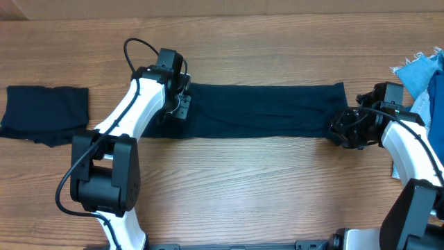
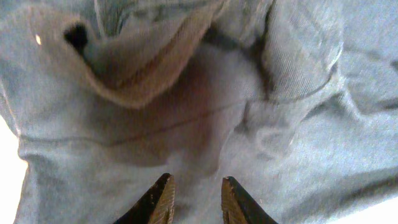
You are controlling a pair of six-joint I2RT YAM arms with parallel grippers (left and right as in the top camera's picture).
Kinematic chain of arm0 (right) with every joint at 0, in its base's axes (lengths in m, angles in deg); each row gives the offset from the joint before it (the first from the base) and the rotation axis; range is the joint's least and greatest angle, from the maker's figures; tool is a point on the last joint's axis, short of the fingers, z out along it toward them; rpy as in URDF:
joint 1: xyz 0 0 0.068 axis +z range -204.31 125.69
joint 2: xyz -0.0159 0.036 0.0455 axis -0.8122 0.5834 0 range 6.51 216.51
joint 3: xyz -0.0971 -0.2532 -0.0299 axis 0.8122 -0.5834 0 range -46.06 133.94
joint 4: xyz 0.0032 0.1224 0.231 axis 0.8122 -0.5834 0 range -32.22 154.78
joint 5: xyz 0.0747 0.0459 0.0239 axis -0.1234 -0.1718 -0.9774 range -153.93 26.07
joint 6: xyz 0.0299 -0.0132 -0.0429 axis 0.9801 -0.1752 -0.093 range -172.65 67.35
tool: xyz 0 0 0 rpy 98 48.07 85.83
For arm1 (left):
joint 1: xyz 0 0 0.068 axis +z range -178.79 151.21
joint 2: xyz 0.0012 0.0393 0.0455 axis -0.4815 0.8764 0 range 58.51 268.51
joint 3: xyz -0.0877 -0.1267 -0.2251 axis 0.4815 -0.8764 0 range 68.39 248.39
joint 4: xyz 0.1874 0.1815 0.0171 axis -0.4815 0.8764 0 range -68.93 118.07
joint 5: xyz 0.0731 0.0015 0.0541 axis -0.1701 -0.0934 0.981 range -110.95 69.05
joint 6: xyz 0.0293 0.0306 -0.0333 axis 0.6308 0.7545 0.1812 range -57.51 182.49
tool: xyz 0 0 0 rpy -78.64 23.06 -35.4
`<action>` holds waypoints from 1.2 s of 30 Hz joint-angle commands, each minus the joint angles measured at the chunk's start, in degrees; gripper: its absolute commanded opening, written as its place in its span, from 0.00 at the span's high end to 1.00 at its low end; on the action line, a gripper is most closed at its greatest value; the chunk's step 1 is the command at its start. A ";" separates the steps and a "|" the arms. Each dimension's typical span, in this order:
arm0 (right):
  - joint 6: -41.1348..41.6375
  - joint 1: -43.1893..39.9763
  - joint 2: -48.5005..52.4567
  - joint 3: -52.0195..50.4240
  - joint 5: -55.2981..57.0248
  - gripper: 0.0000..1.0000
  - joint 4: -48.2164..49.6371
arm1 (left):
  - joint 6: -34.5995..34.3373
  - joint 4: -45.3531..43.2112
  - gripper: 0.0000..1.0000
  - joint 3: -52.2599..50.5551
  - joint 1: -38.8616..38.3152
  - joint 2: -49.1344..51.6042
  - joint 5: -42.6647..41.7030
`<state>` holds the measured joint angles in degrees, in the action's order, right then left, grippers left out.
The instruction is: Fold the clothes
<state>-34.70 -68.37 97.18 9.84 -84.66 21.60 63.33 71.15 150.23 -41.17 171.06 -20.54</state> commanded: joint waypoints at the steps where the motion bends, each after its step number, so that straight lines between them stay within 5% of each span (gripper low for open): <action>1: 0.09 0.17 0.02 -0.13 2.54 0.61 -1.31 | 0.22 0.61 0.72 -2.25 0.11 -0.48 1.33; 5: 3.80 0.87 0.61 -0.31 2.60 0.71 2.23 | -3.04 -5.16 0.74 -10.21 0.09 -0.48 1.49; 7: 3.93 3.10 4.04 -0.35 2.67 0.60 5.18 | -3.67 -6.27 0.74 -12.04 0.11 -0.48 1.49; 11: 4.81 3.50 9.40 -0.35 2.69 0.56 7.41 | -3.65 -6.80 0.74 -12.20 0.09 -0.48 1.46; 17: 4.79 3.43 9.53 0.35 0.85 0.84 11.91 | -3.65 -6.84 0.74 -12.20 0.09 -0.48 1.49; 22: 4.76 3.39 9.53 1.84 -0.31 0.96 17.40 | -3.65 -6.84 0.74 -12.20 0.09 -0.48 1.49; 27: 4.79 0.11 9.53 3.15 0.11 0.96 23.02 | -3.63 -6.84 0.74 -12.20 0.11 -0.48 1.49; 28: 4.79 -1.11 9.53 3.52 0.07 0.88 23.12 | -3.65 -6.86 0.74 -12.20 0.09 -0.48 1.49; 29: 4.70 -2.58 9.53 3.52 0.02 0.66 23.15 | -3.63 -6.86 0.74 -12.20 0.11 -0.48 1.49; 30: 4.35 -3.41 9.53 3.52 -0.55 0.60 22.93 | -3.63 -6.86 0.74 -12.20 0.09 -0.48 1.49; 33: 3.19 -5.16 9.53 3.56 -6.14 0.51 22.71 | -3.63 -6.86 0.75 -12.20 0.09 -0.48 1.49; 36: 2.84 -5.33 9.53 3.82 -10.47 0.55 17.14 | -3.63 -6.86 0.74 -12.20 0.11 -0.48 1.49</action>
<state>-30.83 -73.45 106.86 12.03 -90.46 41.49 60.92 64.73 139.50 -41.17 170.38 -19.65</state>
